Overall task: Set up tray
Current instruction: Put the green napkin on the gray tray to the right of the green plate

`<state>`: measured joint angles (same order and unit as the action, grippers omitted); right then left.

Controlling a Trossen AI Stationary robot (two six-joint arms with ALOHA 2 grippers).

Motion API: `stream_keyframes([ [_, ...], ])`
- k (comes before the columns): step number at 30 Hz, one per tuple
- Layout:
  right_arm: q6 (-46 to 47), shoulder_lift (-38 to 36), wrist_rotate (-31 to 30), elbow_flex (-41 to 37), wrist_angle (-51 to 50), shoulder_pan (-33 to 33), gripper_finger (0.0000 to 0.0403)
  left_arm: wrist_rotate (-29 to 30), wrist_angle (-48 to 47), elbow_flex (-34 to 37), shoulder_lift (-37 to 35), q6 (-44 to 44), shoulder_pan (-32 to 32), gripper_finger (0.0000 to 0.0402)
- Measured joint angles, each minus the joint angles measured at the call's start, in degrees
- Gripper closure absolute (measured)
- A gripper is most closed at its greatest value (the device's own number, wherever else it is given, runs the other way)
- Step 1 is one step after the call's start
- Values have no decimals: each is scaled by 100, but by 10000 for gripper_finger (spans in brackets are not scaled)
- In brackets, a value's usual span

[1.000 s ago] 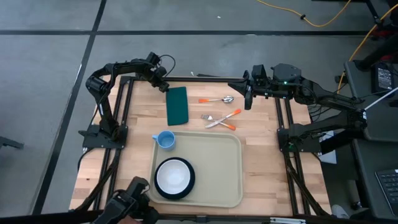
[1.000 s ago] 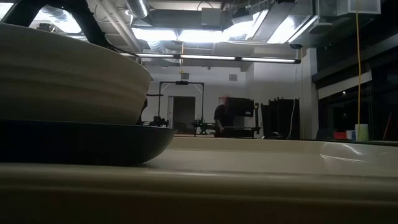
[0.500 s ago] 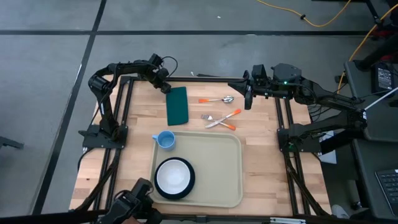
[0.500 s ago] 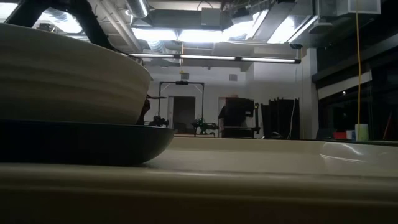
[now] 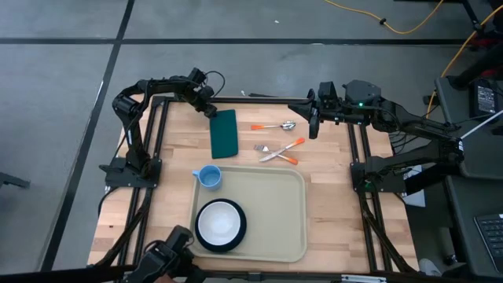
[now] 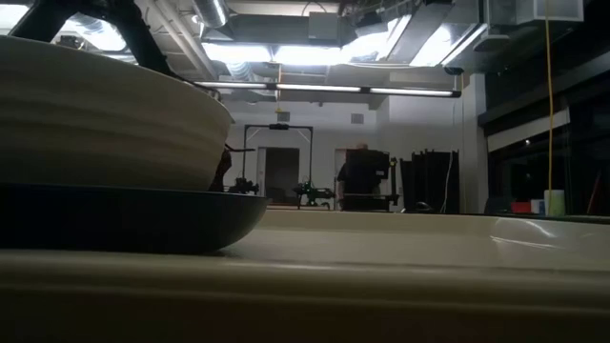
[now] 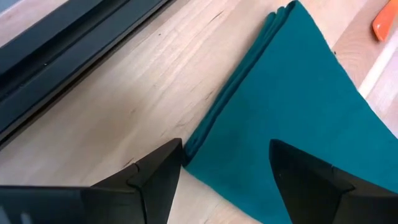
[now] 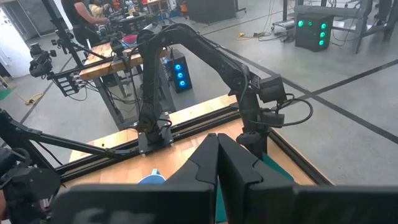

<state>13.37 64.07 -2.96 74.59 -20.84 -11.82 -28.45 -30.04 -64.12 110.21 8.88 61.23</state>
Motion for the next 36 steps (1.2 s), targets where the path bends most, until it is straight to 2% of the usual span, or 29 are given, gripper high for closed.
stream_keyframes([
  [12, -9, 2, 0, 0, -1, -1, 392, -69, -372, 2, 2, 136, -7, 165],
  [15, -11, 1, 0, 0, -1, -1, 392, -45, -373, 2, 2, 138, -7, 176],
  [20, -20, 0, 0, 0, 0, 0, 392, 7, -433, 9, 5, 248, -4, 237],
  [28, -55, 0, 0, 0, 2, -2, 392, 8, -557, 21, 16, 614, 0, 381],
  [36, -57, 2, 0, -1, 0, -1, 392, -399, -567, 31, 29, 663, -8, 397],
])
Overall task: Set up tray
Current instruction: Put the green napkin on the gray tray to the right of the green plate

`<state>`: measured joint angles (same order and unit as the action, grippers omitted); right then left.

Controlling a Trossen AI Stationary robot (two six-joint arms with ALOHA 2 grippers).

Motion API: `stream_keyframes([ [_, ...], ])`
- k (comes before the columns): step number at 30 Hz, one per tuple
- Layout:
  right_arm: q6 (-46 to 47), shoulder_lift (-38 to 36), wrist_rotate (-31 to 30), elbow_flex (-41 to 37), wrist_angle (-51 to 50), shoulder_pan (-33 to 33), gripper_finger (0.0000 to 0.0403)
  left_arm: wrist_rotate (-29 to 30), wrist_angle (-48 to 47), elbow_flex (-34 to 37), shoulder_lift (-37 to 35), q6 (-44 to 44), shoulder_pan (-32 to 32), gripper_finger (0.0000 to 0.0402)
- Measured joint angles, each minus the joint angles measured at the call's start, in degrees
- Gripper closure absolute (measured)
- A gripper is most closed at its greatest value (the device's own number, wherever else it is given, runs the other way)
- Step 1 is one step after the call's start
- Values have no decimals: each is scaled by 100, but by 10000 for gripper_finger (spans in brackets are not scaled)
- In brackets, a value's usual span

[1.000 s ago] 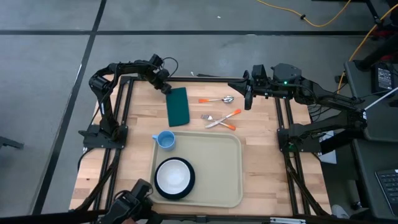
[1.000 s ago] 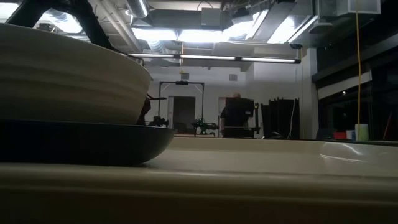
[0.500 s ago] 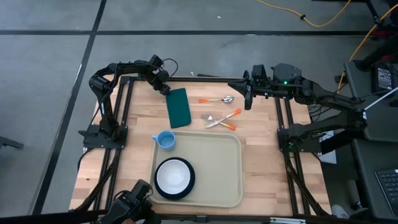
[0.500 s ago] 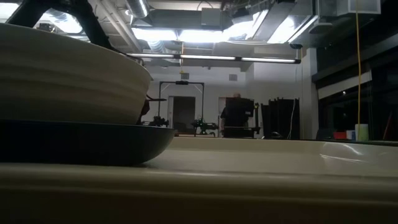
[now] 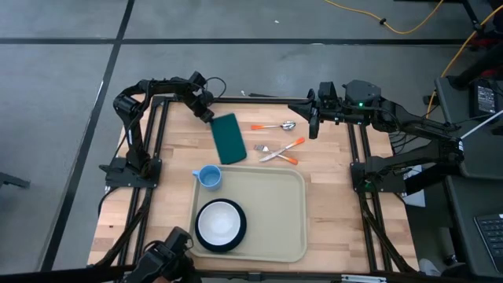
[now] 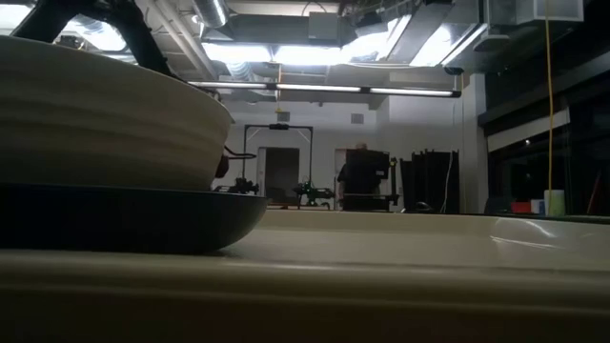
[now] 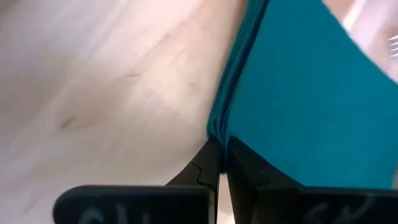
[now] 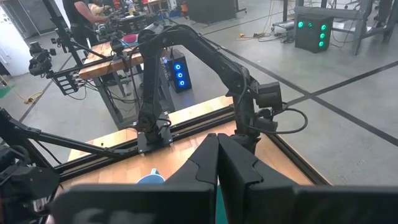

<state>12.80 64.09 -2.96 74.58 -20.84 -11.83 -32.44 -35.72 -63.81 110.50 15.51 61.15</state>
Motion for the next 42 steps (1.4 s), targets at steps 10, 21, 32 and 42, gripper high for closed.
stream_keyframes([
  [10, -135, 1, 0, 1, 0, 1, 392, -170, -217, -35, -859, 15, 37, 399],
  [21, -133, 1, -49, 1, 25, 1, 392, -760, -519, -1367, -2035, -421, -102, 399],
  [32, -486, 1, -511, 1, 336, -11, 392, -1364, -438, -2246, -2184, -1041, -1081, 399],
  [42, -426, 0, -511, 1, 377, -254, 393, -1382, -224, -2306, -2169, -1504, -2144, 400],
])
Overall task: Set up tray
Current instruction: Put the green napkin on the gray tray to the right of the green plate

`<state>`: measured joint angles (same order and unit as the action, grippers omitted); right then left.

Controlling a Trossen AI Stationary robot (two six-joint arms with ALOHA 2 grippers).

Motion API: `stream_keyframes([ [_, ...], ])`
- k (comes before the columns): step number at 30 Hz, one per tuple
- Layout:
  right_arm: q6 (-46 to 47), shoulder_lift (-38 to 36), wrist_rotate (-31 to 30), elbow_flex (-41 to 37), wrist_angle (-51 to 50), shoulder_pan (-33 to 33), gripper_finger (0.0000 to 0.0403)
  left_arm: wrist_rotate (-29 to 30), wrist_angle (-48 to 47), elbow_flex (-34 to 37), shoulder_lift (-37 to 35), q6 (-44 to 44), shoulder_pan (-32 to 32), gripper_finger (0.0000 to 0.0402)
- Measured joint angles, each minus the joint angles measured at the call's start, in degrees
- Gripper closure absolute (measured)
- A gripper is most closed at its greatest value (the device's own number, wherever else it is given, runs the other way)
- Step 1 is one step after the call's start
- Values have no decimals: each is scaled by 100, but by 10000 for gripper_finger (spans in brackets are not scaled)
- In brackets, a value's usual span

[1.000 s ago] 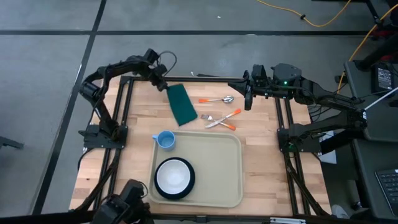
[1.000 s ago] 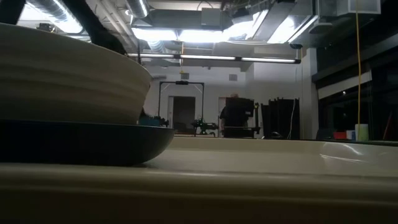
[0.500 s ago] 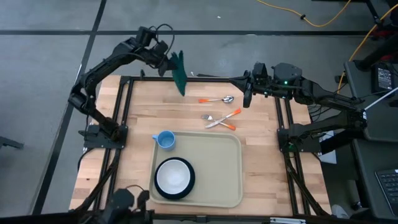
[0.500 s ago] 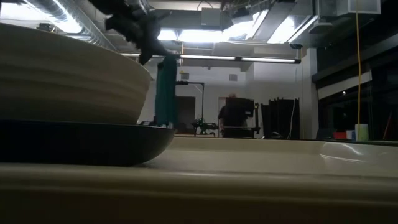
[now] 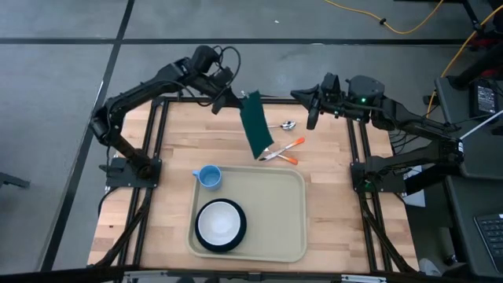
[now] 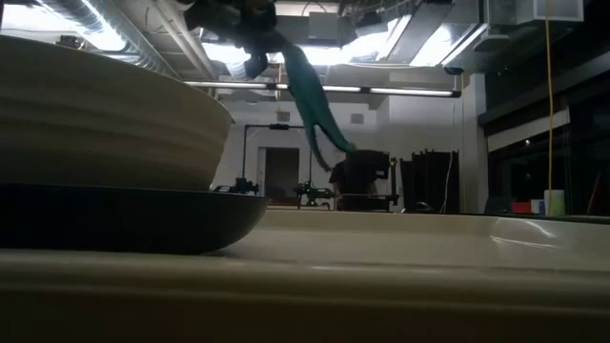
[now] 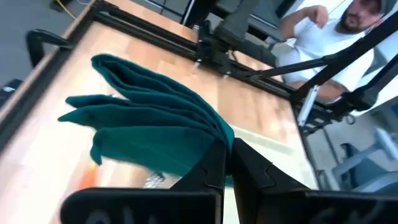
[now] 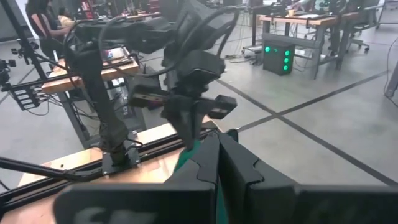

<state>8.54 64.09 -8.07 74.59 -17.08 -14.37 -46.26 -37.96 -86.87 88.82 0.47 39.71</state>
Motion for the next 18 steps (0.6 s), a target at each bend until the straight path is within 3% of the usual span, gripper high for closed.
stream_keyframes([
  [12, -118, -2, 4, 0, 13, -15, 393, -260, 955, 0, 59, -835, -932, 400],
  [18, -143, -1, 15, 0, 19, -15, 393, -567, 1435, 2, 568, -1364, -1522, 400],
])
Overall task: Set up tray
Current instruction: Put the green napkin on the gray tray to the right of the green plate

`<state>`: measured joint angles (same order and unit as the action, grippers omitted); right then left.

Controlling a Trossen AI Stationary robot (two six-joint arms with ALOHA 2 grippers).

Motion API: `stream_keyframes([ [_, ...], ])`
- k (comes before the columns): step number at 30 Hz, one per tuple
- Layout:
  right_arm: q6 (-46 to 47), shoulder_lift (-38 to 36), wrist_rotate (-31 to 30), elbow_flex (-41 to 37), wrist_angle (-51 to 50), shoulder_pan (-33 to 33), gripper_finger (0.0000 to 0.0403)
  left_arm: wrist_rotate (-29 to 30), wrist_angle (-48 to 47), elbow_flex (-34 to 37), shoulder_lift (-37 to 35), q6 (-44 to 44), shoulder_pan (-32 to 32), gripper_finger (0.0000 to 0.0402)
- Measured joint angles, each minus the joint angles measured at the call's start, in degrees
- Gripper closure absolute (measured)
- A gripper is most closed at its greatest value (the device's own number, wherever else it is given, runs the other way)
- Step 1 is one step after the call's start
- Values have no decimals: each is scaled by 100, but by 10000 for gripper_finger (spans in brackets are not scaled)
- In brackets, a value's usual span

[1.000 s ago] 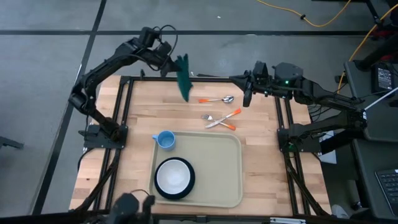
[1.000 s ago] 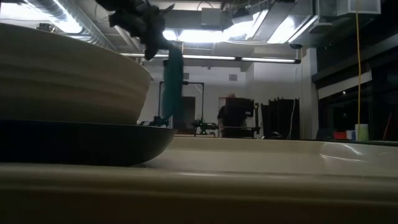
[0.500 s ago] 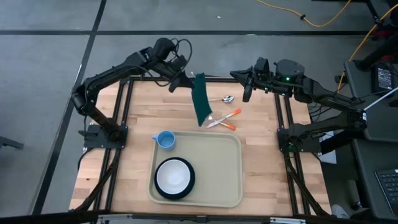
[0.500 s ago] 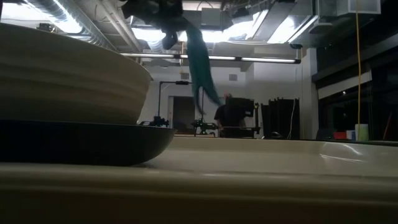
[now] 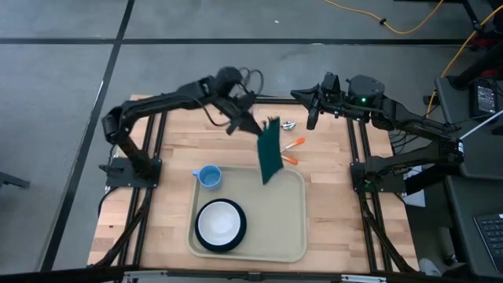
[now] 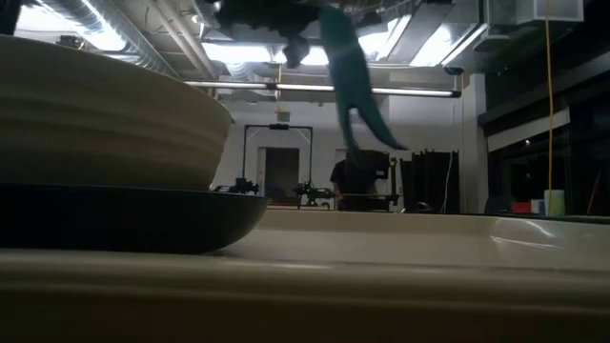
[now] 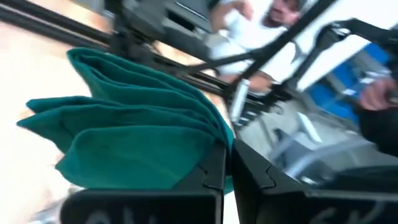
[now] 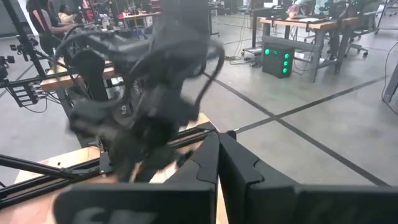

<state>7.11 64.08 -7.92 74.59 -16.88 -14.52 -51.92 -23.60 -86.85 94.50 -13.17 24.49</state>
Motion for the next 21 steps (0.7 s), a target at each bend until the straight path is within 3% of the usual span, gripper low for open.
stream_keyframes([
  [4, -11, 0, 0, 0, 62, 0, 393, -706, 1176, 4, 540, -657, -627, 400],
  [8, -10, 0, -2, 0, 127, 0, 393, -2028, 3490, -12, 987, -1736, -1157, 400],
  [10, -10, 0, -2, 0, 140, 0, 393, -2419, 4603, -22, 1103, -2263, -1328, 400],
  [12, 11, 0, -2, 0, 146, 0, 393, -2523, 5117, -24, 1183, -2491, -1389, 400],
  [16, 131, 0, -4, 0, 155, 0, 393, -2322, 5063, 111, 1380, -2124, -1362, 400],
  [21, 127, 0, -4, 0, 257, 0, 393, -1977, 5084, 195, 2217, -1680, -1489, 400],
])
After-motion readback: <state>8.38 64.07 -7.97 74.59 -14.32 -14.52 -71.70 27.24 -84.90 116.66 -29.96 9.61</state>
